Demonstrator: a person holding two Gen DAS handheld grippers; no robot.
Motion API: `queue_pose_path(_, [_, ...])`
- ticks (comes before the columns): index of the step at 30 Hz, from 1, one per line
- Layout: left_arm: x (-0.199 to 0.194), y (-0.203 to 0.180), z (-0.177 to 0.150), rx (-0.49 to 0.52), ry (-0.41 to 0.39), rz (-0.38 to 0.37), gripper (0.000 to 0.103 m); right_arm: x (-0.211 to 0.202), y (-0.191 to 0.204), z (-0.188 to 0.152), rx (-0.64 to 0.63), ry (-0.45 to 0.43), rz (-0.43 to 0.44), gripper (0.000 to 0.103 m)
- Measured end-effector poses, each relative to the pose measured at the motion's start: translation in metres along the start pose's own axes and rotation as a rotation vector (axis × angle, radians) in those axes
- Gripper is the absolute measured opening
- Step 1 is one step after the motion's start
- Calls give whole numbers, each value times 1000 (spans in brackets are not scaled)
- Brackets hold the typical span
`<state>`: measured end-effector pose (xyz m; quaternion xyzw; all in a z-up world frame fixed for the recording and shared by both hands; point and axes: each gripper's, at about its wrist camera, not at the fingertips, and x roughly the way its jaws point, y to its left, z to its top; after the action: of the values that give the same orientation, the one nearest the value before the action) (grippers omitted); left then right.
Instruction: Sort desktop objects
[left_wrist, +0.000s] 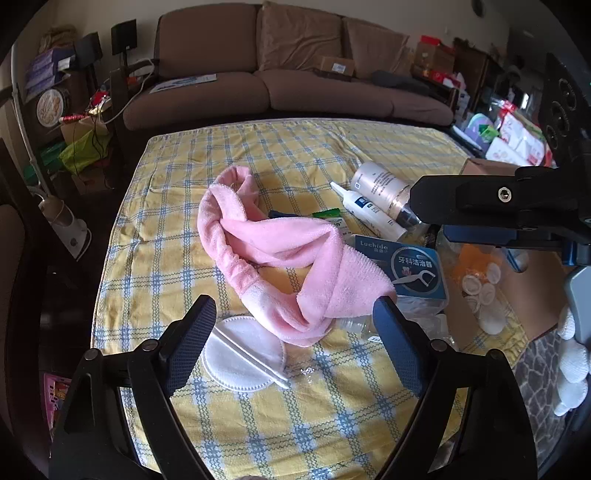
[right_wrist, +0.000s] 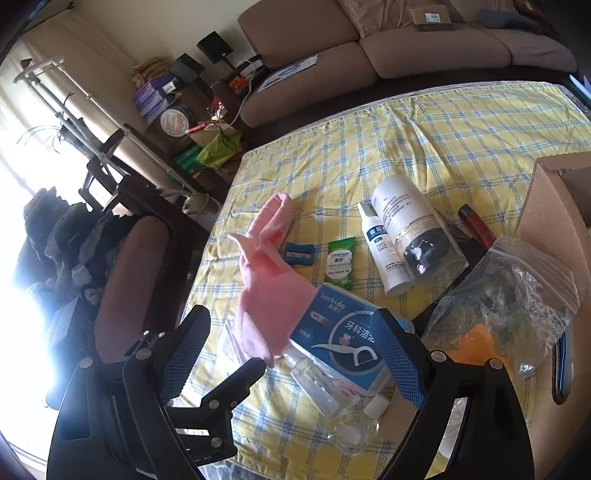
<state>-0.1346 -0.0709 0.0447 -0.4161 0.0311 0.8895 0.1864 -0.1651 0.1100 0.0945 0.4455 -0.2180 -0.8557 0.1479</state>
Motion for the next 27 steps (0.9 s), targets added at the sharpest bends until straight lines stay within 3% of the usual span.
queue_pose_path(4, [-15,-2,-1,-30,-34,-52,84,-10,-4,3,-12,-25,3,91])
queue_pose_path(7, [-31,-16,-3,30,-93,-65,85,-17,-2,5,-37,-37,2,91])
queue_pose_path(9, [-29,-24,-1,68,-103,-36,82,-18,0,5,-46,-38,4,91])
queue_pose_path(12, [-14,-31,0,84,-86,10,59,-17,-1,3,-41,-31,10,91])
queue_pose_path(17, [8,-39,-4,147,-56,81,38,-14,-4,1,-27,-16,18,89])
queue_pose_path(18, [11,-37,-4,140,-44,81,26,-14,-4,1,-29,-12,16,88])
queue_pose_path(19, [12,-31,-4,114,-31,49,12,-14,-4,2,-30,-10,16,88])
queue_pose_path(23, [1,4,-2,-81,-39,-121,12,-13,-1,6,-35,-11,28,84])
queue_pose_path(27, [-13,41,-2,-270,-76,-216,11,-7,13,20,-51,3,51,76])
